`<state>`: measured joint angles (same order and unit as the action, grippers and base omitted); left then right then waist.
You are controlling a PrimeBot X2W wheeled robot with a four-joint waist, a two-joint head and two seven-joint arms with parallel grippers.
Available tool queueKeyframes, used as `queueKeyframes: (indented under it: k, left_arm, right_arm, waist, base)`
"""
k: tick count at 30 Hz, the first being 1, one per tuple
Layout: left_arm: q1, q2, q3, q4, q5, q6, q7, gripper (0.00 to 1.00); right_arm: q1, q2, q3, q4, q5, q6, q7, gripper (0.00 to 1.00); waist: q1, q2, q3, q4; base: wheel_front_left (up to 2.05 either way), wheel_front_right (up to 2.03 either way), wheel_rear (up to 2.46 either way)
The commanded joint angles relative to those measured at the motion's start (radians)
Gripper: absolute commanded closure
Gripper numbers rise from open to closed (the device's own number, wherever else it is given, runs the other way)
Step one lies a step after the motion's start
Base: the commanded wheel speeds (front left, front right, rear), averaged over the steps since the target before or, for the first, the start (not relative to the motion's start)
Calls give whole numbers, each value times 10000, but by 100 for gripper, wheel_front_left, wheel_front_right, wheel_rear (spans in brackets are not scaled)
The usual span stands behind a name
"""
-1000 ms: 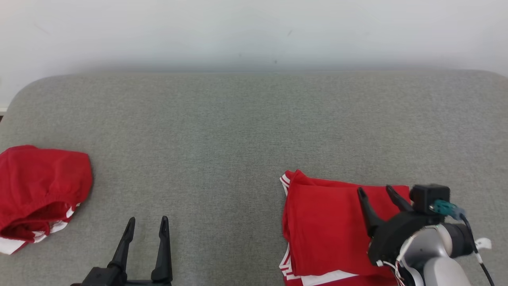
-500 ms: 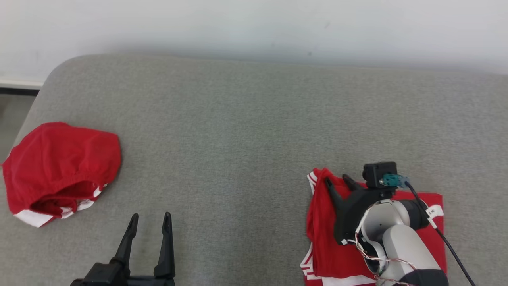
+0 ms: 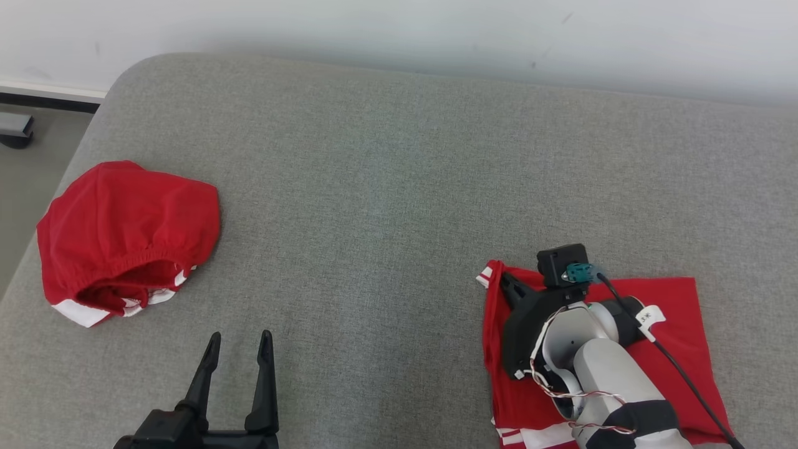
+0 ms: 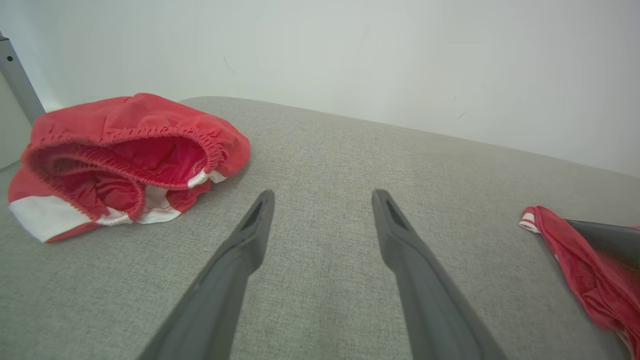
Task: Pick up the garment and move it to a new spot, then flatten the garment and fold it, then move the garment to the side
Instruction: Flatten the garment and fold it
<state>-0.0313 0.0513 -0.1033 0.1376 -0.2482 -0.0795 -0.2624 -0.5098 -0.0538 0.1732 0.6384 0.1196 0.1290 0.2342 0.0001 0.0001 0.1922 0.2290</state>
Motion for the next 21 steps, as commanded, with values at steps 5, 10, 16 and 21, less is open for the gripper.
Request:
queueKeyframes:
  k: [5, 10, 16, 21]
  left_arm:
    - [-67, -14, -41, 27, -77, 37, -31, 0]
    - [87, -14, 10, 60, 41, 24, -31, 0]
    - [128, -14, 16, 130, 111, -54, -31, 0]
    - [198, -12, -46, 215, 97, -109, -31, 0]
  right_arm:
    - [159, 64, 346, 134, 130, 27, -173, 53]
    - [310, 50, 497, 11, 77, 27, -335, 0]
    - [351, 54, 1189, -181, 200, 27, -438, 0]
    - [384, 57, 2205, -382, 562, 27, -356, 0]
  waist:
    - [-1, -1, -117, -102]
    - [-1, -1, -297, -283]
    - [-1, -1, -461, -346]
    - [-1, -1, -603, -257]
  base:
    - [0, 0, 0]
    - [0, 0, 0]
    - [0, 0, 0]
    - [0, 0, 0]
